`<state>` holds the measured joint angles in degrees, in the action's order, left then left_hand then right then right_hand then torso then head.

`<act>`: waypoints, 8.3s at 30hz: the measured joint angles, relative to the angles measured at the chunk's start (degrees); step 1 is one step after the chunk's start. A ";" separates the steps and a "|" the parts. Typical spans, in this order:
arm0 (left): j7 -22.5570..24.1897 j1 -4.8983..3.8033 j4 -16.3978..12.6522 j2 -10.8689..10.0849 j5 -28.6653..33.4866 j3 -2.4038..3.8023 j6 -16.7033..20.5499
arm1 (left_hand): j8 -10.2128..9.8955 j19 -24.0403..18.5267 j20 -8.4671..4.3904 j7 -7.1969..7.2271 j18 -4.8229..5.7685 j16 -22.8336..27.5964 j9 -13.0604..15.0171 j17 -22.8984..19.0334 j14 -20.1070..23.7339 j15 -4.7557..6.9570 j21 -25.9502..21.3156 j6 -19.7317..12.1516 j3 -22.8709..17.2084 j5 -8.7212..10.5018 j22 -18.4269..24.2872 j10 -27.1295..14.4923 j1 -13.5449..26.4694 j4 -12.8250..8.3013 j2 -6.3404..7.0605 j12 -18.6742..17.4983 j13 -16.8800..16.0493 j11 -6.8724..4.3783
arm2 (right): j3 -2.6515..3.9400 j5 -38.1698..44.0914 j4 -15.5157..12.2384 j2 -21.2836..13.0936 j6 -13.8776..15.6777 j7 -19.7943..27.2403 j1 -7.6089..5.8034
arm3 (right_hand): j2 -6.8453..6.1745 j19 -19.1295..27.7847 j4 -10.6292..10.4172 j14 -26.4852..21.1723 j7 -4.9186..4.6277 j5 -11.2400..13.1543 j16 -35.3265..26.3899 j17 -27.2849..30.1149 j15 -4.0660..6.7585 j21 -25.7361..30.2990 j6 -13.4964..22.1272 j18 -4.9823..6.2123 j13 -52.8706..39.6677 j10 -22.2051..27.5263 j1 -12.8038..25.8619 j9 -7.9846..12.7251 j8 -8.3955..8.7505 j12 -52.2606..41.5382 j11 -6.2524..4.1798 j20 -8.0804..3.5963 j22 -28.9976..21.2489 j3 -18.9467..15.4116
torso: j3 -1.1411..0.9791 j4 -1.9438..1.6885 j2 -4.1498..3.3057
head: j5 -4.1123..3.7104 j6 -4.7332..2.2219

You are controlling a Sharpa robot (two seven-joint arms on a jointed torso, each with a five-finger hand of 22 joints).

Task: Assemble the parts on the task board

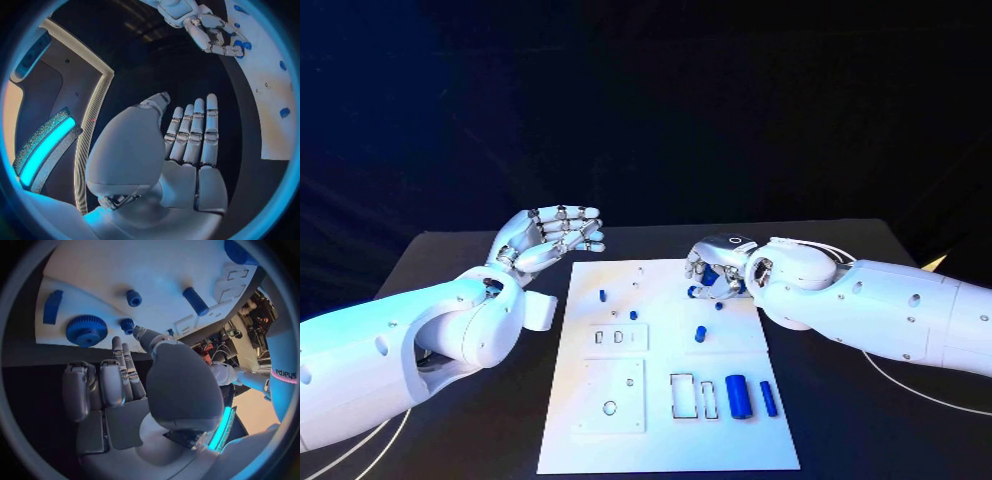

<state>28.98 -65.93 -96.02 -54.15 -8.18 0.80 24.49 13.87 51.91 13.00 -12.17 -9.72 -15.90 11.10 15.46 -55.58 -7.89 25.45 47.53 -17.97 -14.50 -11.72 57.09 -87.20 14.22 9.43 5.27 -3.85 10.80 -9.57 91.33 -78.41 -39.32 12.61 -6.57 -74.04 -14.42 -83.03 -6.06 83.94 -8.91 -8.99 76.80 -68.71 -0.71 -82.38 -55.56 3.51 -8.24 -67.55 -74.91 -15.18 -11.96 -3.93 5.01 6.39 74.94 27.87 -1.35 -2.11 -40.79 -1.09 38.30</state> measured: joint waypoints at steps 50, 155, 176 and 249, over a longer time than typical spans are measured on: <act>-0.55 -0.43 -0.05 -0.53 -0.06 0.00 -0.58 | 0.00 -0.01 0.00 0.00 0.00 0.00 0.08 0.52 0.00 0.00 1.11 0.00 -0.31 0.00 -0.57 0.18 0.00 -0.31 0.00 -0.23 -0.03 -0.23 | -0.29 2.08 0.05 1.85 5.91 -1.78 0.42 | 3.34 -0.98 4.19 0.09 1.67 0.65 1.79 -0.04 1.56 -2.94 -4.76 -0.89 -1.08 -4.81 -3.31 -5.56 -4.45 -0.70 -0.51 -1.07 -0.04 7.03 | 0.19 -0.22 -0.35 | 0.23 0.63; -1.09 -2.02 2.54 -1.28 0.92 -0.01 -0.83 | 0.00 -1.05 -0.22 0.00 0.02 0.00 0.04 1.39 0.41 -0.01 2.09 0.00 -0.79 0.00 -1.27 0.37 0.00 -0.80 0.00 -0.84 0.00 -0.04 | 1.12 -14.03 3.28 -2.90 1.24 -2.72 -2.12 | 1.33 -0.79 -10.41 0.09 -0.02 -1.40 9.81 -6.24 0.71 -0.79 5.74 -0.91 -55.36 -1.98 -8.47 -11.02 1.13 -66.32 -0.45 -0.23 0.01 -22.38 | -0.08 0.09 -1.03 | 0.87 0.11; -1.14 -2.01 3.03 -1.08 0.95 -0.02 -0.89 | 0.00 -1.05 -0.22 0.00 0.01 0.00 0.08 1.59 0.41 -0.01 2.45 -0.01 -0.95 0.00 -1.47 0.36 0.00 -0.95 0.00 -0.84 -0.04 -0.04 | 1.07 -14.75 5.01 -1.53 -2.79 -5.18 -1.76 | 2.61 -0.99 -10.40 -0.12 -0.28 -2.66 12.09 -6.23 0.50 -4.71 6.02 -1.81 -62.63 -5.96 -8.24 -11.47 -0.13 -72.06 -0.41 -0.03 0.00 -21.72 | 0.01 0.09 -1.05 | 1.16 0.59; -1.81 -2.02 3.36 -0.12 0.98 -0.02 -1.04 | 0.00 -1.04 -0.22 0.00 0.02 0.00 0.08 1.76 0.41 -0.01 2.88 -0.01 -1.18 0.00 -1.70 0.58 0.00 -1.18 0.00 -0.84 -0.01 -0.25 | 0.68 2.07 2.79 12.87 11.26 -8.07 2.65 | 0.32 -0.98 -9.53 0.09 1.00 -9.09 12.53 -6.19 1.14 -7.32 1.46 -2.69 -66.70 -11.68 -8.36 -10.02 -1.27 -76.11 -1.64 -0.45 -0.01 -5.37 | 0.10 -0.03 -1.15 | 2.05 1.10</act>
<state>27.17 -67.94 -92.66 -54.26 -7.20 0.77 23.45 13.87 50.87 12.79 -12.17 -9.70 -15.90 11.18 17.22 -55.17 -7.90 28.34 47.53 -19.15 -14.50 -13.42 57.67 -87.19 13.04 9.42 4.43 -3.86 10.55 -8.89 93.40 -75.62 -26.45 23.87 -14.64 -71.38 -14.10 -84.01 -15.58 84.03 -7.90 -18.08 89.33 -74.90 0.43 -89.70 -54.10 0.81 -74.94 -79.23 -83.27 -25.20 -13.23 -80.04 3.37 5.94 74.94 22.49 -1.25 -2.14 -41.94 0.97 39.41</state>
